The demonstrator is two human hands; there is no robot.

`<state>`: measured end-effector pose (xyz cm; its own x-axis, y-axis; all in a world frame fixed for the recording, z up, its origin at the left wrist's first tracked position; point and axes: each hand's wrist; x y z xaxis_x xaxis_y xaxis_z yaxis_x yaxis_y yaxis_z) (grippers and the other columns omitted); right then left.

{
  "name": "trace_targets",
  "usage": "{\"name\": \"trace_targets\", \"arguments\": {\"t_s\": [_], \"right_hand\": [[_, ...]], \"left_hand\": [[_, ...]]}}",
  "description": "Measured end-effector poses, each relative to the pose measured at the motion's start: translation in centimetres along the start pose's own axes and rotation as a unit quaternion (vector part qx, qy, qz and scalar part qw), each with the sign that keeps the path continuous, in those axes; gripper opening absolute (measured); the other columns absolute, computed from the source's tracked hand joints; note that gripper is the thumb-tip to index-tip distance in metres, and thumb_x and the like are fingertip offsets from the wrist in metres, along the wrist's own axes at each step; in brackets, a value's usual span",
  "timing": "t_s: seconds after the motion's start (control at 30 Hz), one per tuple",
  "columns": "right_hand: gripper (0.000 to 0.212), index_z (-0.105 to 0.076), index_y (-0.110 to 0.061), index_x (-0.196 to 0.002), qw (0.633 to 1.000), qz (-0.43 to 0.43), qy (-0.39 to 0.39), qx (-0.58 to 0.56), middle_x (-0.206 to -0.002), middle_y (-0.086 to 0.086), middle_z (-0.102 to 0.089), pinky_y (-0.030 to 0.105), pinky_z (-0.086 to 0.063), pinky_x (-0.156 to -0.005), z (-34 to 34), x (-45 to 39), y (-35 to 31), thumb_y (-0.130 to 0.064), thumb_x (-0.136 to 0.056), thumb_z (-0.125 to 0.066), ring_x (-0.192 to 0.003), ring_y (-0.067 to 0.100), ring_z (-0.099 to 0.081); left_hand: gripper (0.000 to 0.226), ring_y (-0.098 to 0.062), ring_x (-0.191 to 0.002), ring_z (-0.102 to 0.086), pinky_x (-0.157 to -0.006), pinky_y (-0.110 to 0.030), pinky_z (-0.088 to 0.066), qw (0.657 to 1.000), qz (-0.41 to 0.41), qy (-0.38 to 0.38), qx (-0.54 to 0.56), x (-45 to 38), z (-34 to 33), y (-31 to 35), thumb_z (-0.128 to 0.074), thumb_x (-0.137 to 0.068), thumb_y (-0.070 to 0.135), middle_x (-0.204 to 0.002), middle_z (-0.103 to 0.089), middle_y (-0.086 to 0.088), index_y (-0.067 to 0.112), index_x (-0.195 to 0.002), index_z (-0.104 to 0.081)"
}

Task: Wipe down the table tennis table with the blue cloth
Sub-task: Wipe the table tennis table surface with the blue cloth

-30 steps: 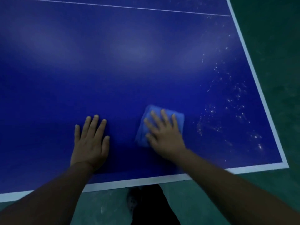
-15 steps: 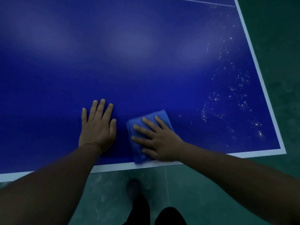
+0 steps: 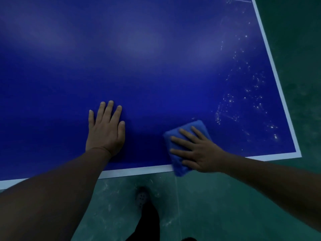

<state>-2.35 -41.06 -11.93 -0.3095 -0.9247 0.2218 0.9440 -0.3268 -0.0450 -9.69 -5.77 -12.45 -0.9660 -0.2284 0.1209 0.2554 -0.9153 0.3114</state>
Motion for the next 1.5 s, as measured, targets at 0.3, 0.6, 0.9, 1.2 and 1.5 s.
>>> {"name": "trace_targets", "arguments": {"t_s": [0.3, 0.6, 0.9, 1.2, 1.5], "right_hand": [[0.061, -0.017, -0.033, -0.159, 0.798, -0.582, 0.054, -0.148, -0.169, 0.0, -0.005, 0.061, 0.0, -0.121, 1.0, -3.7, -1.7, -0.054, -0.101, -0.017, -0.154, 0.033, 0.001], [0.067, -0.005, -0.039, -0.157, 0.767, -0.63, 0.024, -0.118, -0.168, -0.003, -0.003, 0.059, -0.004, -0.122, -1.8, 4.5, 0.1, -0.062, -0.095, -0.005, -0.155, 0.028, 0.001], [0.058, -0.035, -0.032, -0.154, 0.857, -0.492, 0.093, -0.12, -0.165, 0.003, -0.023, 0.061, -0.005, -0.119, 0.7, -7.6, -7.1, -0.05, -0.1, -0.029, -0.152, 0.037, -0.017], [0.058, -0.018, -0.034, -0.159, 0.844, -0.515, 0.082, -0.127, -0.168, -0.001, -0.008, 0.06, -0.003, -0.121, 1.9, -10.2, 5.5, -0.054, -0.104, -0.021, -0.154, 0.032, -0.004], [0.057, -0.025, -0.034, -0.156, 0.96, -0.27, 0.049, -0.047, -0.166, 0.0, -0.017, 0.061, -0.014, -0.118, -0.6, -3.3, -1.5, -0.054, -0.102, -0.026, -0.153, 0.034, -0.011]], "left_hand": [[0.067, -0.02, -0.156, 0.003, -0.124, -0.052, 0.003, 1.0, 0.007, -0.003, -0.008, 0.2, 0.1, 0.1, -0.009, -0.1, 0.048, -0.169, -0.011, -0.003, 0.019, -0.159, -0.025], [0.067, -0.021, -0.156, 0.002, -0.124, -0.05, 0.006, 1.0, 0.007, 0.001, -0.016, 0.1, -0.3, 0.0, -0.012, -0.1, 0.048, -0.168, -0.013, -0.004, 0.018, -0.158, -0.027], [0.067, -0.02, -0.156, 0.002, -0.124, -0.053, 0.004, 1.0, 0.009, 0.003, -0.02, 0.3, -0.3, 0.1, -0.013, -0.1, 0.048, -0.168, -0.013, -0.004, 0.017, -0.158, -0.029], [0.069, -0.018, -0.155, 0.004, -0.124, -0.048, 0.008, 1.0, 0.008, -0.006, -0.008, 0.0, -0.1, 0.1, -0.013, -0.098, 0.049, -0.168, -0.011, -0.003, 0.019, -0.158, -0.027], [0.068, -0.021, -0.156, 0.001, -0.124, -0.05, 0.007, 1.0, 0.004, -0.002, -0.023, -0.1, -0.4, -0.1, -0.014, -0.099, 0.049, -0.168, -0.014, -0.004, 0.017, -0.158, -0.029]]}}
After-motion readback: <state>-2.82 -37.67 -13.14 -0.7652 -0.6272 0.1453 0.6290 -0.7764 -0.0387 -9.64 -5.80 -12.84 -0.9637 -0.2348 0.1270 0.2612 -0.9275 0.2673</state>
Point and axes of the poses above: each hand's wrist, its own x-axis away from the middle knuckle, its own z-axis out of the back of the hand, y = z × x
